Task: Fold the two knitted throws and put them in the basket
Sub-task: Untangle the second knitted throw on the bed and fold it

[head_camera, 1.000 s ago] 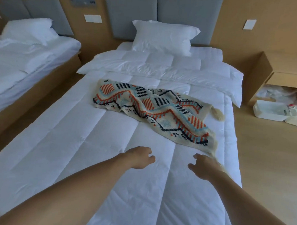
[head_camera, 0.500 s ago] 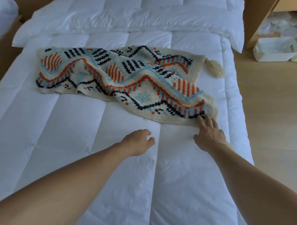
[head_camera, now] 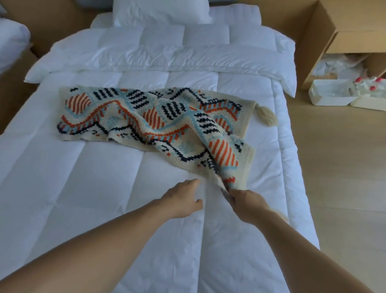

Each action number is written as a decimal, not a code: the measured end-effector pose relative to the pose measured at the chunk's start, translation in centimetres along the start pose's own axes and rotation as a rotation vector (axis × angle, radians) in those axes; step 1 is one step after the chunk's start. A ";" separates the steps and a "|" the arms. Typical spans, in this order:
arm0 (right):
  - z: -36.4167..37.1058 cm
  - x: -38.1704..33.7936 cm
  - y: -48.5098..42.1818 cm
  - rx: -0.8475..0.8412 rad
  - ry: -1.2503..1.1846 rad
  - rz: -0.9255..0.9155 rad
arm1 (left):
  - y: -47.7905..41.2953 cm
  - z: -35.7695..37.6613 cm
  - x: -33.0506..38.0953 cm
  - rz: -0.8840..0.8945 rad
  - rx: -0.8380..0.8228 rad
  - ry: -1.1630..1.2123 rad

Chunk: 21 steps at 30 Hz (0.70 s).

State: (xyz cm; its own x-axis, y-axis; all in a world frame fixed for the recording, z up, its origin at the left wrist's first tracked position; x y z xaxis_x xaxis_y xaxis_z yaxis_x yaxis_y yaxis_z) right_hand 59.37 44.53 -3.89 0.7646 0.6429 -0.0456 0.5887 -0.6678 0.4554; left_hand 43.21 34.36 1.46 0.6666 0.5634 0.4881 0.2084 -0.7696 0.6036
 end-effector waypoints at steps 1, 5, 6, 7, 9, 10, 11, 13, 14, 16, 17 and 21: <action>-1.7 -1.2 1.0 0.029 -0.021 -0.032 | 1.0 -1.1 0.5 0.036 0.024 -0.019; -10.2 -5.9 5.4 0.153 -0.093 -0.117 | 5.2 -5.9 1.9 0.191 0.096 0.030; -12.6 -6.9 6.6 0.176 -0.125 -0.118 | 6.5 -7.1 2.1 0.223 0.093 0.065; -15.1 -8.0 7.9 0.199 -0.164 -0.109 | 8.0 -8.5 2.3 0.259 0.097 0.102; -19.9 -10.0 10.7 0.261 -0.234 -0.094 | 11.0 -11.6 2.6 0.363 0.156 0.156; -22.1 -11.1 12.0 0.298 -0.272 -0.094 | 12.4 -13.3 2.5 0.426 0.207 0.169; -24.2 -12.3 13.4 0.332 -0.321 -0.091 | 14.0 -15.1 2.4 0.479 0.257 0.179; -28.0 -14.6 15.9 0.410 -0.435 -0.088 | 17.0 -18.4 1.8 0.524 0.293 0.194; -29.8 -15.9 17.1 0.451 -0.486 -0.082 | 18.6 -20.0 1.5 0.545 0.297 0.215; -32.8 -18.5 19.4 0.540 -0.568 -0.068 | 21.7 -22.9 0.8 0.570 0.308 0.272; -34.1 -19.8 20.5 0.583 -0.599 -0.067 | 22.9 -24.3 0.2 0.565 0.316 0.278; -38.1 -24.2 24.3 0.743 -0.770 -0.097 | 26.4 -28.2 -2.5 0.530 0.353 0.229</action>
State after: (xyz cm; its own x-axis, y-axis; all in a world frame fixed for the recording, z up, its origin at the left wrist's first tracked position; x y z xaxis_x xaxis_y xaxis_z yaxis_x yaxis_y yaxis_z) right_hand 45.20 27.02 42.17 0.5127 0.4695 -0.7188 0.4694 -0.8543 -0.2232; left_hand 26.82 21.08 33.95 0.5826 0.1025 0.8063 0.1427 -0.9895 0.0227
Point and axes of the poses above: each hand's wrist, its own y-axis away from the middle knuckle, its own z-axis out of the palm, x = y × z, the point moved 4 cm from there along -y, towards the middle knuckle, and after that the axes turned 12 degrees about y, right-handed, at the moved point
